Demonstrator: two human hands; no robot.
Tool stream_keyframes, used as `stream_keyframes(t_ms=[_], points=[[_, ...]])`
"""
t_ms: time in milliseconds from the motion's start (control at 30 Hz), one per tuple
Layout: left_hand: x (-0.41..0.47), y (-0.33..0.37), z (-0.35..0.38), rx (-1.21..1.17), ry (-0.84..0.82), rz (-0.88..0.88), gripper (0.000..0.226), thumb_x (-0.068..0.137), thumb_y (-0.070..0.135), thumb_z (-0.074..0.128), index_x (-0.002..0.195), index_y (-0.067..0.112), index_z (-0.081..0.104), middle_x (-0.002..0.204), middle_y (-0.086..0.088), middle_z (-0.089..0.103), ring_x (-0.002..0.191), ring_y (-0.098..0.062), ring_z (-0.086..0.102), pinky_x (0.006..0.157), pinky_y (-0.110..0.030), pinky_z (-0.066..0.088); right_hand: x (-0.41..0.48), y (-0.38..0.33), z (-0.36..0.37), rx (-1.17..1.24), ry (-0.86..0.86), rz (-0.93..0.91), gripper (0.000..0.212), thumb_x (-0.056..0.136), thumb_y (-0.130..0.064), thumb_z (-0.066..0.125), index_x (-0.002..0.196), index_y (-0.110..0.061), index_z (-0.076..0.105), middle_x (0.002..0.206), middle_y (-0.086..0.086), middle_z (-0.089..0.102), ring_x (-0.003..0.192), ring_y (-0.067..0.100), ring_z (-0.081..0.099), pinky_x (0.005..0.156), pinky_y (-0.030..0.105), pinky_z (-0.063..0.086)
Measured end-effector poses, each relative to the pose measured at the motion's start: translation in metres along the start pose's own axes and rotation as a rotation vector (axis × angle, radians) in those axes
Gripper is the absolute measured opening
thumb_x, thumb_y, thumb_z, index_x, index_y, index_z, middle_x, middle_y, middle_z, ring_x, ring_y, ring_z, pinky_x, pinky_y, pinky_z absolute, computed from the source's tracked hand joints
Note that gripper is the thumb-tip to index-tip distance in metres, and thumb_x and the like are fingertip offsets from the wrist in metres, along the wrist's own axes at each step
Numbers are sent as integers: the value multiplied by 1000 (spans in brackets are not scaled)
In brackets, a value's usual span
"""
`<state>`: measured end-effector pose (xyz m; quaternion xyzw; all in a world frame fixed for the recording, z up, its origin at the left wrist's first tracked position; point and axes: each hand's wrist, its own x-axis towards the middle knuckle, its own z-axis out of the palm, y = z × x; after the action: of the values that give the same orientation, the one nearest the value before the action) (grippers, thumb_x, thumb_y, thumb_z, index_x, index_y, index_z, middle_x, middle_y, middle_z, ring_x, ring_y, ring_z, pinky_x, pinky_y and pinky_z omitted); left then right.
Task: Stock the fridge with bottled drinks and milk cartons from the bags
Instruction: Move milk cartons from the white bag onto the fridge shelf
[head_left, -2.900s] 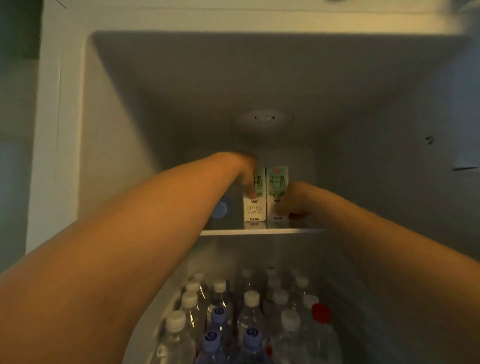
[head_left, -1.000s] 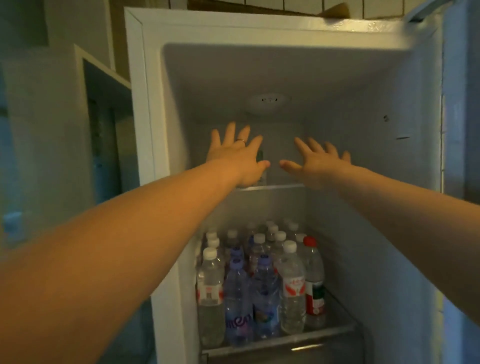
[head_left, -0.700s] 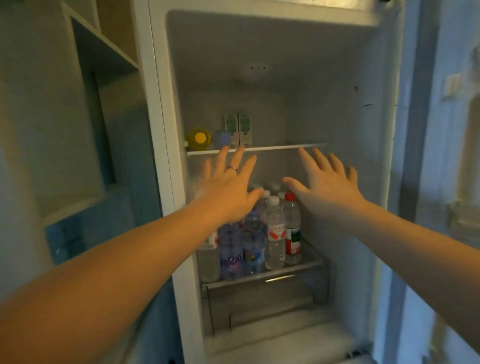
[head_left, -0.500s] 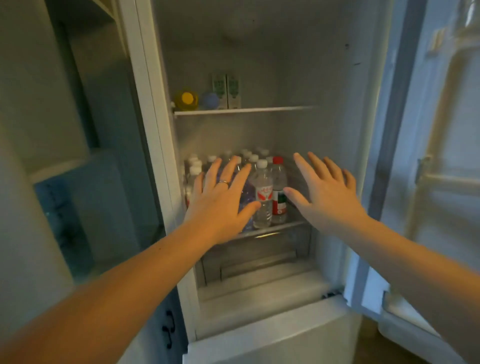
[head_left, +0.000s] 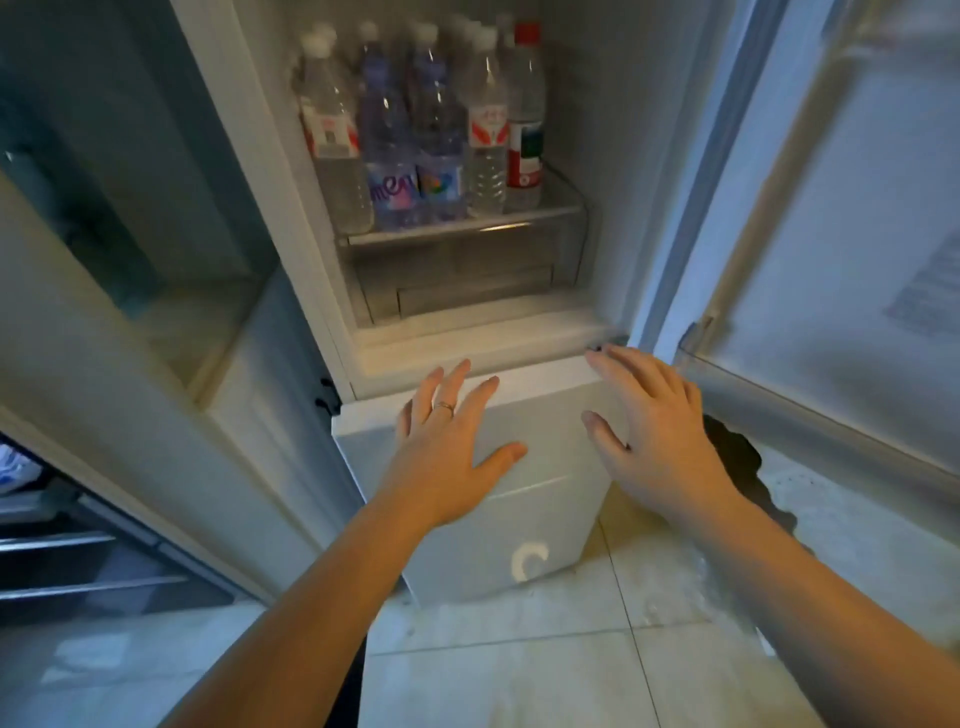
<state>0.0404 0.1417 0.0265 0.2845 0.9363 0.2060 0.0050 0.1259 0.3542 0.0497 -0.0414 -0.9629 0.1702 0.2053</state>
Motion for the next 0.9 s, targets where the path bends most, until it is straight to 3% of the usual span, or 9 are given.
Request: stream_keyframes(t_ms=[167,333,500,667,900], points=[[-70,51,73,-76,-155,-48,74,90,70,41,153,40,16,165,13,-3,150,-13,-11,122,-45,5,-95,50,0,70,-117,-3,52,92,-32,59,141,-25,44,146,-3,40,137,20,32,107,36,21],[-126,118,139,-250,-193,-159,69,90,65,44,151,38,26,162,11,17,150,-13,7,121,-47,19,-182,112,-18,87,-224,88,52,91,-41,46,141,-27,44,146,-6,40,137,17,32,109,40,25],[-167,197,194,-314,-257,-225,63,93,57,49,149,36,31,158,8,27,147,-16,20,119,-47,26,-258,177,-45,92,-264,169,48,94,-33,55,141,-29,44,141,-8,43,134,16,35,107,40,29],[-173,262,233,-285,-363,-148,62,95,56,48,150,35,30,158,9,26,148,-13,17,120,-46,25,-311,234,-76,83,-252,287,50,90,-30,60,139,-24,49,137,-3,50,127,21,44,101,43,38],[-138,359,296,-151,-567,68,62,97,60,42,152,38,24,162,10,19,150,-14,9,120,-41,16,-362,310,-111,15,-267,474,55,89,-40,50,141,-25,45,141,-2,48,130,22,43,104,47,40]])
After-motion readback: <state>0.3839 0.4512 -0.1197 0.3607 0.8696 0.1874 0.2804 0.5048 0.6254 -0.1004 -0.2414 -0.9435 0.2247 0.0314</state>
